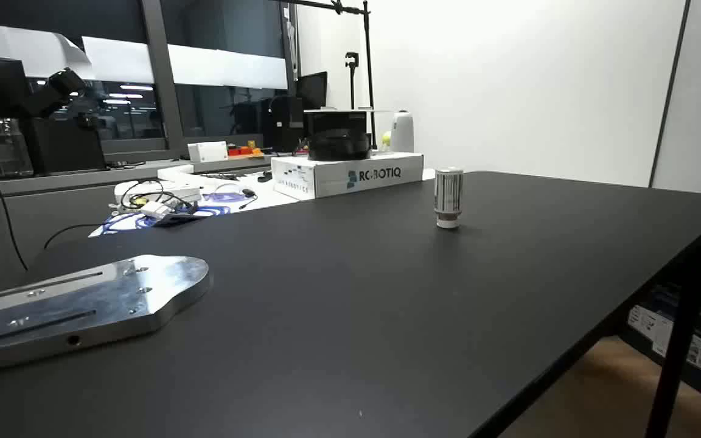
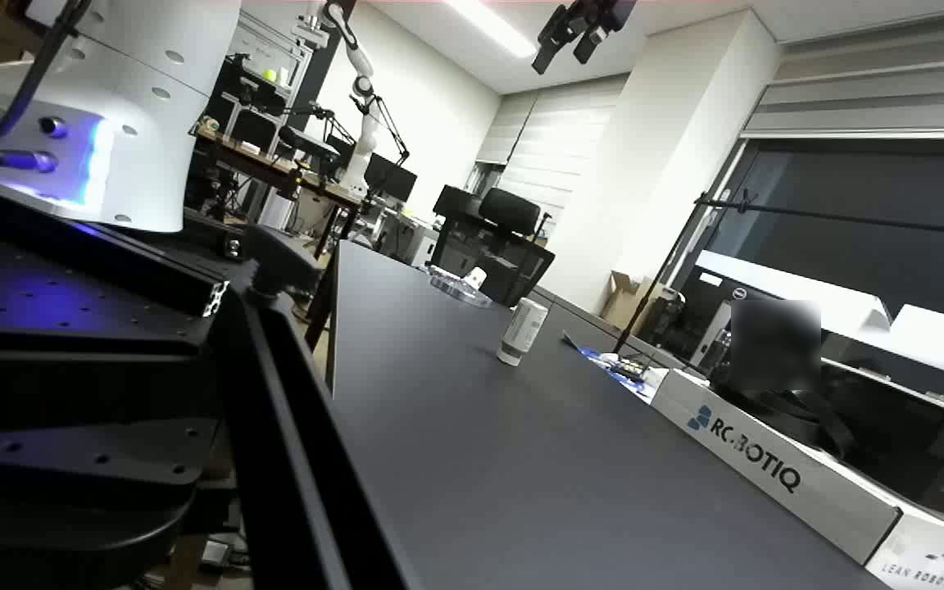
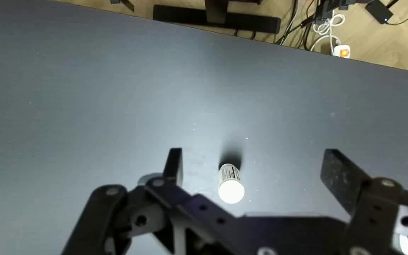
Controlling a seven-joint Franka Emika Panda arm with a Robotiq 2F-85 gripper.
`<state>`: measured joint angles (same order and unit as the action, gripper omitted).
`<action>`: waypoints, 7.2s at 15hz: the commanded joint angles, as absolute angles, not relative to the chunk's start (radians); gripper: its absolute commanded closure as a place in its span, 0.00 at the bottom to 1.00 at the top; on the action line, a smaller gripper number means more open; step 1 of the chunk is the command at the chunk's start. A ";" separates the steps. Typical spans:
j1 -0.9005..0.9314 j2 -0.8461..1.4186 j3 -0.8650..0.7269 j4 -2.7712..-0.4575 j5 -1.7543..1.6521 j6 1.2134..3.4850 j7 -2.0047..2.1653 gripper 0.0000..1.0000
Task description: Pick the bottle and move it slightly down the table
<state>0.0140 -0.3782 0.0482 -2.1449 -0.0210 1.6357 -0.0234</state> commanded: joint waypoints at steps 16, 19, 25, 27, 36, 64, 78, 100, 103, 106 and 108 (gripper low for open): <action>0.020 -0.323 0.045 -2.135 -0.028 1.753 -0.013 0.00; 0.017 -0.222 0.048 -2.124 -0.036 1.908 0.001 0.00; 0.022 0.021 0.050 -2.114 -0.042 2.166 0.025 0.00; 0.024 0.092 0.048 -2.106 -0.024 2.222 0.019 0.00; 0.039 0.268 0.057 -2.115 0.008 2.331 0.000 0.00; 0.058 0.366 0.042 -2.068 -0.048 2.328 0.003 0.70; 0.045 -0.145 0.052 -2.284 0.016 2.045 -0.040 0.70; 0.050 -0.001 0.072 -2.663 0.022 2.608 0.058 0.70; 0.051 0.026 0.066 -2.666 0.004 2.631 0.069 0.70; 0.052 0.028 0.063 -2.660 -0.009 2.616 0.079 0.70; 0.053 -0.004 0.065 -2.661 0.012 2.590 0.062 0.19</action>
<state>0.0493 0.0286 0.0706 -2.6567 0.0168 2.6187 0.0365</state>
